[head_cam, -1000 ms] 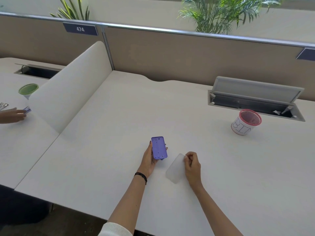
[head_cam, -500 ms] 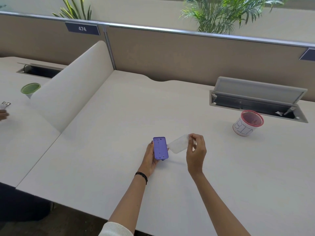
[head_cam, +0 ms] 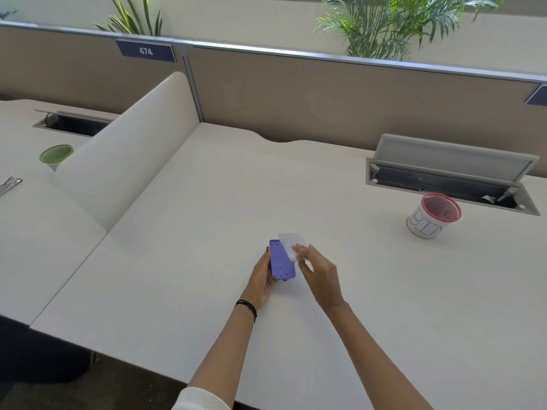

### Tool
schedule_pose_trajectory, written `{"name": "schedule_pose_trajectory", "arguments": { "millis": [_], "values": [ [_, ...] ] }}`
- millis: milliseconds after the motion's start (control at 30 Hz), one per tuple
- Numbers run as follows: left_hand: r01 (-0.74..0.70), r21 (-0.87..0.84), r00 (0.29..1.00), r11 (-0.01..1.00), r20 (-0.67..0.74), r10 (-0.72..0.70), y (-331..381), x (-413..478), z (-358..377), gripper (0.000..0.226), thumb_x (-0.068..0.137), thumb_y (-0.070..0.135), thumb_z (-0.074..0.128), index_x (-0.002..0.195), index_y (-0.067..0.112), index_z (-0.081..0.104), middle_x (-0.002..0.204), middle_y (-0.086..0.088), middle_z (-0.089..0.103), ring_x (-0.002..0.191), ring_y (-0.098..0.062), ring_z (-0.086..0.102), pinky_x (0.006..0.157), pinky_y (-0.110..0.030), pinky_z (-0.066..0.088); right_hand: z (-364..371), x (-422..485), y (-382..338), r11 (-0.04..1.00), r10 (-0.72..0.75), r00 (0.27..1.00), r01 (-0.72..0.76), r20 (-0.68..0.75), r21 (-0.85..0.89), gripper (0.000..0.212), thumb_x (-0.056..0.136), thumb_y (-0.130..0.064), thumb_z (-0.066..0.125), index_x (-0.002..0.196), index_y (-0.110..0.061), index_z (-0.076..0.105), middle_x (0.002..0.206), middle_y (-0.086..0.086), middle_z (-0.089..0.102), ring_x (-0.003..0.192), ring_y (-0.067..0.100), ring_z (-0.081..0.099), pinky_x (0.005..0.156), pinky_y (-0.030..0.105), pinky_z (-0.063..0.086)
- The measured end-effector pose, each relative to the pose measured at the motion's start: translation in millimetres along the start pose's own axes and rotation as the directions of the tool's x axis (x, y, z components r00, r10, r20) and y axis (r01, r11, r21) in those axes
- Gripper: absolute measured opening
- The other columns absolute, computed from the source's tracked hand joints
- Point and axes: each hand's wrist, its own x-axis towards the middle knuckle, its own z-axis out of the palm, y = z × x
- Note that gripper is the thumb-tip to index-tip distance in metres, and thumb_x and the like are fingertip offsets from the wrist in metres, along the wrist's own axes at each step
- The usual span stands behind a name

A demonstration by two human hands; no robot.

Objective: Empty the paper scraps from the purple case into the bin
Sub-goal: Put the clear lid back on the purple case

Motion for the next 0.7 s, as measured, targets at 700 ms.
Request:
{"name": "schedule_pose_trajectory", "arguments": {
  "millis": [700],
  "values": [
    [0.023,-0.087,0.999,0.996,-0.022,-0.025,-5,5,-1,0.035,0.1,0.032,0.032,0.112,0.014,0.06,0.089,-0.003,0.073,0.071,-0.01,0.069,0.061,-0.022,0.057,22,-1,-13,0.969,-0.08,0.997,0.076,-0.007,-0.234,0.025,0.065,0.006,0.074,0.085,-0.008,0.071,0.076,0.003,0.073,0.057,0.014,0.064,0.047,0.018,0.045]
  ]
}}
